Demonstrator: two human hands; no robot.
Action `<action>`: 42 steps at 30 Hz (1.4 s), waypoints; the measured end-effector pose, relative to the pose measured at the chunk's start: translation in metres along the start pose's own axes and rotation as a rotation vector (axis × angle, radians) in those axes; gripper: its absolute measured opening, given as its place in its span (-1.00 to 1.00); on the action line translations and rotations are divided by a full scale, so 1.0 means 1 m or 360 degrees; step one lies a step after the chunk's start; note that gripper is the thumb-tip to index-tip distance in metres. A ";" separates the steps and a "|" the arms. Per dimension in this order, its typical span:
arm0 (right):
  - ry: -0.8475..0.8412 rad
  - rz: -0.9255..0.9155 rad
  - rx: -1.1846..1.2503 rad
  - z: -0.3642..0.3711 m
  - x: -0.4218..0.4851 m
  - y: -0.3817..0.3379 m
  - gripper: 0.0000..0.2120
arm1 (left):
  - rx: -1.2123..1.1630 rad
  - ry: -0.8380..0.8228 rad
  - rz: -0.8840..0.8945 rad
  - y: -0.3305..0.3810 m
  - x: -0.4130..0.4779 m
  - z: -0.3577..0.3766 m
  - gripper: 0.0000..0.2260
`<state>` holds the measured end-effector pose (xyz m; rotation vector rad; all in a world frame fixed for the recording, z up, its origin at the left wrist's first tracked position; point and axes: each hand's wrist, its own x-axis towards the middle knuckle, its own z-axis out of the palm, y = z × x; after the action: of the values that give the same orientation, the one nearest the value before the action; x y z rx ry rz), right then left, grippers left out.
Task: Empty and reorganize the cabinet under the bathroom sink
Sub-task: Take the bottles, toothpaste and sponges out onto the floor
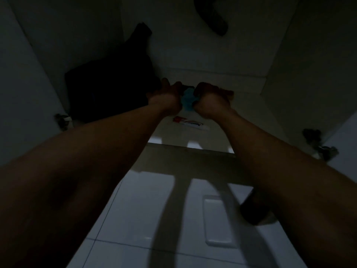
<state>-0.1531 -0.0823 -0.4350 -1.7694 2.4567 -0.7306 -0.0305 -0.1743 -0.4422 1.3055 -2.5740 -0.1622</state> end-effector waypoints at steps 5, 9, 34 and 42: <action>-0.0229 0.0210 0.0041 -0.026 -0.040 -0.031 -0.43 | -0.0133 -0.0404 0.0037 0.005 -0.031 -0.034 -0.50; -0.0638 0.0392 0.0192 -0.023 -0.075 -0.045 -0.63 | -0.0061 -0.0748 -0.0115 0.006 -0.059 -0.028 -0.59; -0.0545 0.0825 0.0251 0.182 -0.164 0.037 -0.73 | -0.0221 -0.0890 -0.0421 -0.049 -0.153 0.180 -0.49; -0.0478 0.0942 0.0234 0.189 -0.168 0.043 -0.60 | -0.0188 -0.0982 -0.0432 -0.044 -0.154 0.194 -0.30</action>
<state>-0.0775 0.0123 -0.6608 -0.9319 2.4374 -0.5213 0.0390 -0.0791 -0.6643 1.7706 -2.7712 -0.8786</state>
